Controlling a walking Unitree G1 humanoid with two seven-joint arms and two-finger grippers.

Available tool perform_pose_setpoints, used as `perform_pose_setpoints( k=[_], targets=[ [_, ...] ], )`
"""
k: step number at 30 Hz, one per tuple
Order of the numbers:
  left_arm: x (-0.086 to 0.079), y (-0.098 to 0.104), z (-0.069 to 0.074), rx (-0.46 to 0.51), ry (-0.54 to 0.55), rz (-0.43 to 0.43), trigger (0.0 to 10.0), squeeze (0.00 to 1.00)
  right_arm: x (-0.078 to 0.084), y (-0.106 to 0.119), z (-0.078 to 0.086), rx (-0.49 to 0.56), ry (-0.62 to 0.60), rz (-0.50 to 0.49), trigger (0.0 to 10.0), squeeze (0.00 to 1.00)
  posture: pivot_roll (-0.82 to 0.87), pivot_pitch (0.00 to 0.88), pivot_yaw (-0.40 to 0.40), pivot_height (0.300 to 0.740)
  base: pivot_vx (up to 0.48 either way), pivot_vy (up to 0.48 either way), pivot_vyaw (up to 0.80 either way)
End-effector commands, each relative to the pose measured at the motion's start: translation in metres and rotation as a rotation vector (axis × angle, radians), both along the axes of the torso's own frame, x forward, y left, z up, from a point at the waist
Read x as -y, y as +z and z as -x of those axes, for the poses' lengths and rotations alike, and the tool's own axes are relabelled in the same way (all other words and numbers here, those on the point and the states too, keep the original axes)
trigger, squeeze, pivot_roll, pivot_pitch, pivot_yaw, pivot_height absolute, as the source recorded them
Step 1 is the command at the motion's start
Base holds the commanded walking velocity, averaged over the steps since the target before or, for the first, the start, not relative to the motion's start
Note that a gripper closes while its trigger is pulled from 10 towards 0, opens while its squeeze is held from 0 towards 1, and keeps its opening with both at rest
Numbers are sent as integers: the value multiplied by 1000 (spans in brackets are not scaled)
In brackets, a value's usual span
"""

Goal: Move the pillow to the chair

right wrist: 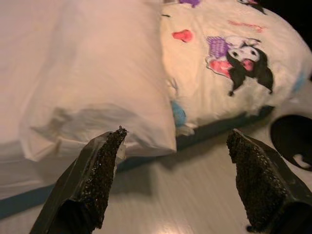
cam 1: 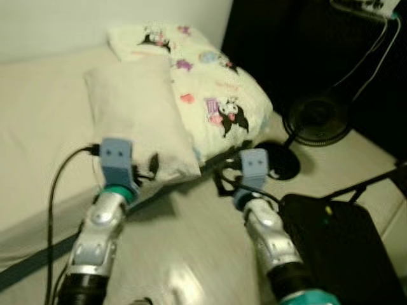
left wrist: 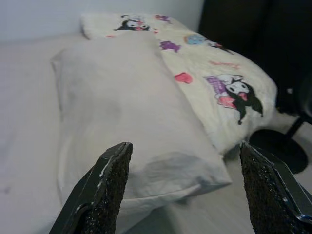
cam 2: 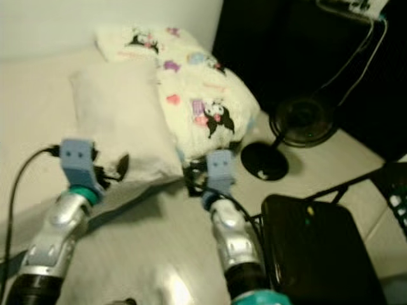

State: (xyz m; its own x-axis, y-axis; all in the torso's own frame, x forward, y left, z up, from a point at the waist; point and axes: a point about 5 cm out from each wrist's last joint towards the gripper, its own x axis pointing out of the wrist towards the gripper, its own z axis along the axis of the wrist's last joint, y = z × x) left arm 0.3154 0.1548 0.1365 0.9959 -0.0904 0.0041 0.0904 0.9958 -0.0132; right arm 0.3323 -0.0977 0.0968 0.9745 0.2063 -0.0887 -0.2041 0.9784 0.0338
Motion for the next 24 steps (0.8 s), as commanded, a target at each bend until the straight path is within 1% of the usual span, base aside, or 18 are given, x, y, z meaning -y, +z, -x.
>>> perform_pose_setpoints(
  k=[1, 6, 8, 9, 15, 16, 17, 19, 22, 23, 24],
  targets=[
    [4, -3, 2, -19, -15, 6, 10000, 0, 9, -6, 1, -21, -26, 15, 10000, 0, 93, 23, -48, 740, 311, 0, 0],
    [5, -3, 1, -18, -19, -2, 10000, 0, 9, -7, 1, -26, -34, 11, 10000, 0, 101, 24, -44, 740, 311, 0, 0],
    [5, -1, 0, -15, -26, -11, 10000, 0, 10, -8, 1, -30, -42, 2, 10000, 0, 113, 25, -38, 740, 311, 0, 0],
    [4, 4, -2, -5, -39, -27, 10000, 0, 9, -11, 1, -44, -63, -26, 10000, 0, 140, 19, -17, 740, 311, 0, 0],
    [2, 8, -3, 0, -48, -42, 10000, 0, 7, -14, 1, -54, -74, -42, 10000, 0, 154, 16, -7, 740, 311, 0, 0],
    [-1, 14, -5, 8, -55, -62, 10000, 0, 3, -17, 1, -62, -78, -56, 10000, 0, 209, 7, 16, 740, 315, 0, 0],
    [-1, 14, -5, 8, -55, -62, 10000, 0, 3, -17, 1, -62, -78, -56, 10000, 0, 209, 7, 16, 740, 315, 0, 0],
    [-5, 29, -7, 30, -63, -92, 10000, 0, -6, -22, 2, -80, -77, -77, 10000, 0, 272, 0, 34, 740, 313, 0, 0],
    [-7, 34, -7, 39, -64, -103, 10000, 0, -9, -23, 2, -84, -74, -82, 10000, 0, 272, 0, 34, 740, 311, 0, 0],
    [-9, 40, -7, 49, -56, -105, 10000, 0, -13, -23, 1, -82, -64, -84, 10000, 0, 300, 0, 51, 740, 311, 0, 0],
    [-9, 40, -7, 49, -56, -105, 10000, 0, -13, -23, 1, -82, -64, -84, 10000, 0, 300, 0, 51, 740, 311, 0, 0]
  ],
)
